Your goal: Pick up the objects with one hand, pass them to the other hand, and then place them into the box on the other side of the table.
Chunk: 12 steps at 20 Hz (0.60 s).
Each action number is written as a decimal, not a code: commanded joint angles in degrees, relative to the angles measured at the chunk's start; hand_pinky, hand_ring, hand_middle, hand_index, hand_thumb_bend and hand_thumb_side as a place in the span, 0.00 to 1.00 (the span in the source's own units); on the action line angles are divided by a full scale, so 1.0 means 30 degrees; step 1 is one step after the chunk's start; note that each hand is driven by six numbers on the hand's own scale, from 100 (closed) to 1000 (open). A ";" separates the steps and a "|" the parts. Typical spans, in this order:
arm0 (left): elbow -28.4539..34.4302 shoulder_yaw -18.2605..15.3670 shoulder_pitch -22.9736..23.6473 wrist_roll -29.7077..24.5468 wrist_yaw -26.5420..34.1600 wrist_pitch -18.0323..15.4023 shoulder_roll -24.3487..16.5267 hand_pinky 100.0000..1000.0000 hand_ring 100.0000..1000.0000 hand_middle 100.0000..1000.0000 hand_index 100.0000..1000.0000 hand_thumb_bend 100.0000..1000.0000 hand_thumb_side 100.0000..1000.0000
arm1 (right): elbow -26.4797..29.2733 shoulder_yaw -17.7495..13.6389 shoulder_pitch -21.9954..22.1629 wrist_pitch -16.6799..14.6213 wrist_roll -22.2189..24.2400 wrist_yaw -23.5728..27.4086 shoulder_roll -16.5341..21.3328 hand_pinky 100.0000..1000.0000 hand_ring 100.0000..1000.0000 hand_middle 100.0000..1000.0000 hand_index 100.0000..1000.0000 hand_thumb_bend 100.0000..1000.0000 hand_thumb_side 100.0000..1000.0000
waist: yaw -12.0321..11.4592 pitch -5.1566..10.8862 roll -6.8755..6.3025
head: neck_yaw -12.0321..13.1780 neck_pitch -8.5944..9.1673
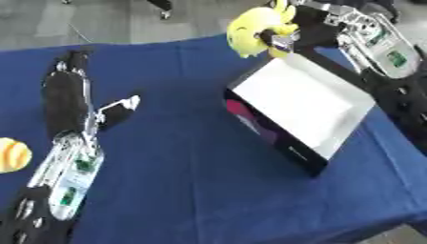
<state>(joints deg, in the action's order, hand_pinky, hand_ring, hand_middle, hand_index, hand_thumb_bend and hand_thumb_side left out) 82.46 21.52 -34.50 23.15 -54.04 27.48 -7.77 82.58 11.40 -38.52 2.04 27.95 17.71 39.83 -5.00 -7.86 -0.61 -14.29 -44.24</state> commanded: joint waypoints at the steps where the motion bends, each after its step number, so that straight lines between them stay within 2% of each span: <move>1: 0.0490 -0.0294 -0.0113 0.0048 0.0155 0.0164 -0.0548 0.75 0.75 0.59 0.79 0.72 0.23 | 0.0587 -0.0523 0.0179 -0.0194 -0.0459 -0.0146 0.0962 1.00 1.00 0.63 0.70 0.00 0.00 | 0.0066 0.0743 -0.0231 | -0.0129 0.0041; 12: 0.0736 -0.0496 0.0346 -0.0021 0.0630 0.0435 -0.1239 0.75 0.75 0.59 0.79 0.72 0.24 | 0.0564 -0.1574 0.2419 -0.0994 -0.1789 -0.1424 0.1585 1.00 1.00 0.65 0.71 0.00 0.00 | 0.0286 0.0744 -0.0346 | -0.0362 0.0041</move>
<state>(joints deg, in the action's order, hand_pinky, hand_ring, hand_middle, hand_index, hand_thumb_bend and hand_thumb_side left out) 83.49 20.62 -32.74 23.03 -52.45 28.55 -10.15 83.52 7.79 -30.63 -0.61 23.10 14.08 42.21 -4.24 -7.53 -0.99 -15.19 -44.24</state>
